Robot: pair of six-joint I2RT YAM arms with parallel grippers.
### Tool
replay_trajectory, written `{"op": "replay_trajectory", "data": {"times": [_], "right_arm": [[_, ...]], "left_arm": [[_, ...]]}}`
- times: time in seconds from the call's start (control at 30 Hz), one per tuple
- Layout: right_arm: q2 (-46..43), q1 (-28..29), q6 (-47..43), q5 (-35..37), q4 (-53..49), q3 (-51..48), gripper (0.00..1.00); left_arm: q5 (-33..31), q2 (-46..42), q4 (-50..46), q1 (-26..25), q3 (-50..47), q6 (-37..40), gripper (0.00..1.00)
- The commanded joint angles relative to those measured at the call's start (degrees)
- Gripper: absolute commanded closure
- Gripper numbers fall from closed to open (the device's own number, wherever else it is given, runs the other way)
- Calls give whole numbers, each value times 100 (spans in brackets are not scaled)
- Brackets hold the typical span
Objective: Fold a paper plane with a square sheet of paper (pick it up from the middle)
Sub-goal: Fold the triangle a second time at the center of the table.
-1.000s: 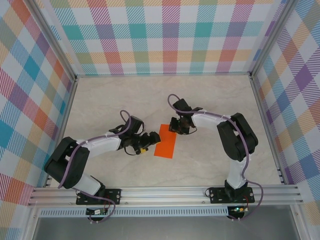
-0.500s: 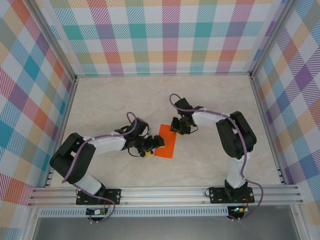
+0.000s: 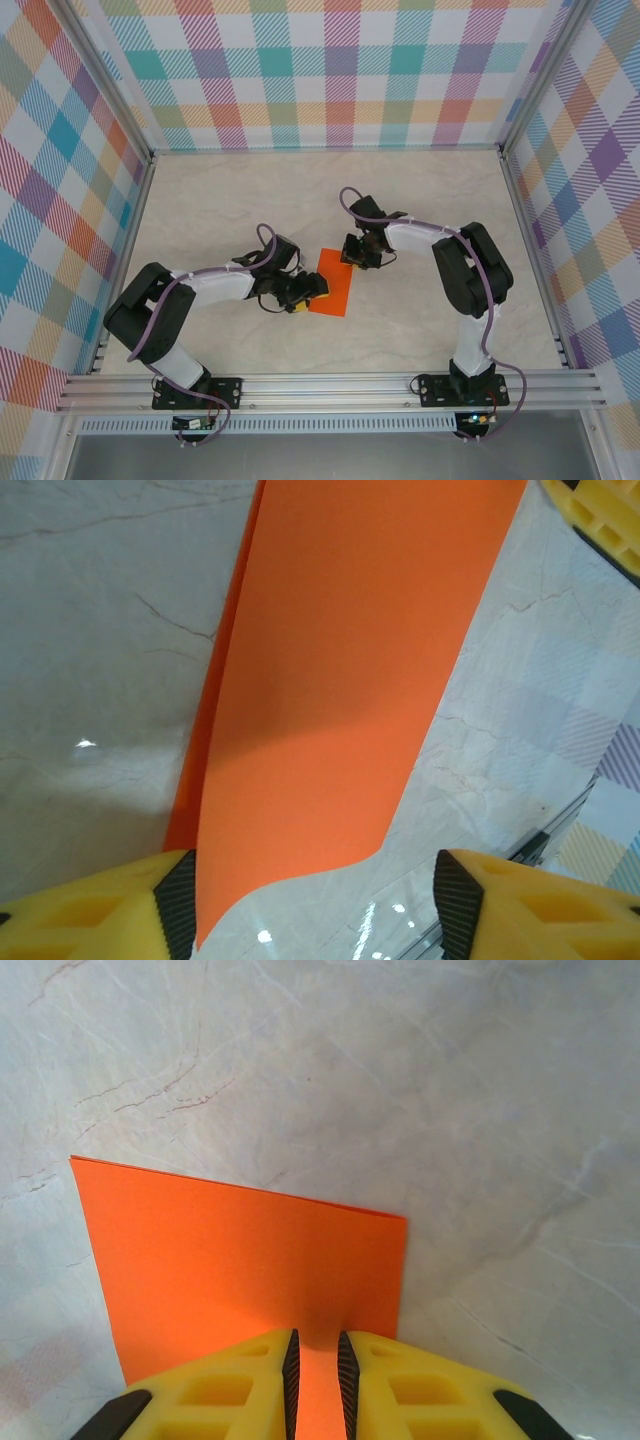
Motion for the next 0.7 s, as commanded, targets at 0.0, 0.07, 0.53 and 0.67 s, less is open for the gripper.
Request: {"op": "replay_trajectory", "data": {"times": [0.0, 0.07, 0.53, 0.67], "right_arm": [[255, -31, 100, 27, -213, -70, 79], [272, -35, 109, 25, -223, -57, 79], [317, -51, 141, 7, -229, -70, 79], [326, -50, 144, -10, -229, -70, 79]], "left_arm": [[219, -117, -39, -73, 112, 51, 42], [329, -166, 82, -73, 79, 24, 48], [766, -144, 892, -135, 217, -164, 57], [840, -32, 1090, -138, 275, -207, 60]]}}
